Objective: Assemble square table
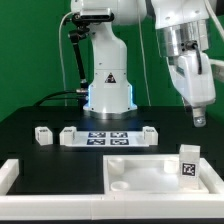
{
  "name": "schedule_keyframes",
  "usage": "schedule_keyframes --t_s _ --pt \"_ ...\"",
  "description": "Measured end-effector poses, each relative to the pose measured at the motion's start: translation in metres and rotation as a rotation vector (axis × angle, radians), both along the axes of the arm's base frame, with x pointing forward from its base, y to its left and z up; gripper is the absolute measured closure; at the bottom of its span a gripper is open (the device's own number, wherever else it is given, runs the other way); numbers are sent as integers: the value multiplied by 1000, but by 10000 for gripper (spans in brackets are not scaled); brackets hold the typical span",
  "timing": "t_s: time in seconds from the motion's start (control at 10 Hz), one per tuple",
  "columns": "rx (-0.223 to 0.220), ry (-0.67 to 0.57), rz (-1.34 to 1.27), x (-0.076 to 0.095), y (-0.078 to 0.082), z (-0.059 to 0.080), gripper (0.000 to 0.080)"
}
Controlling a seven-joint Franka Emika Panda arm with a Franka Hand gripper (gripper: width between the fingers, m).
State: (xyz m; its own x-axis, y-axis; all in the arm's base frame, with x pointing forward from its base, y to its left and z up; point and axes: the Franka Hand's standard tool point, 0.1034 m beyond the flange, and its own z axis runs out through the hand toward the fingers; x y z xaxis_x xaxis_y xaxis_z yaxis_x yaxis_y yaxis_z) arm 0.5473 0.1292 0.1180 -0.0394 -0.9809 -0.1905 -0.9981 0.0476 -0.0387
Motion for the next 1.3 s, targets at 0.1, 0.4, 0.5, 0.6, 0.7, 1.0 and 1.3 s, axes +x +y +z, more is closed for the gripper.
schedule_keyframes --t_s 0.1,0.4,0.5,0.6,0.7,1.0,1.3 --pt "-2 -8 45 0 0 -1 150" --pt "-17 -54 303 -2 -1 -3 150" --pt "-29 -85 421 -12 -2 -11 150" --pt "-28 -93 545 -34 -3 -18 150" --pt "-21 -91 679 -57 -5 -24 150" --pt "-30 -119 880 -65 -5 -28 150" --pt "-29 -151 1127 -71 -6 -31 150"
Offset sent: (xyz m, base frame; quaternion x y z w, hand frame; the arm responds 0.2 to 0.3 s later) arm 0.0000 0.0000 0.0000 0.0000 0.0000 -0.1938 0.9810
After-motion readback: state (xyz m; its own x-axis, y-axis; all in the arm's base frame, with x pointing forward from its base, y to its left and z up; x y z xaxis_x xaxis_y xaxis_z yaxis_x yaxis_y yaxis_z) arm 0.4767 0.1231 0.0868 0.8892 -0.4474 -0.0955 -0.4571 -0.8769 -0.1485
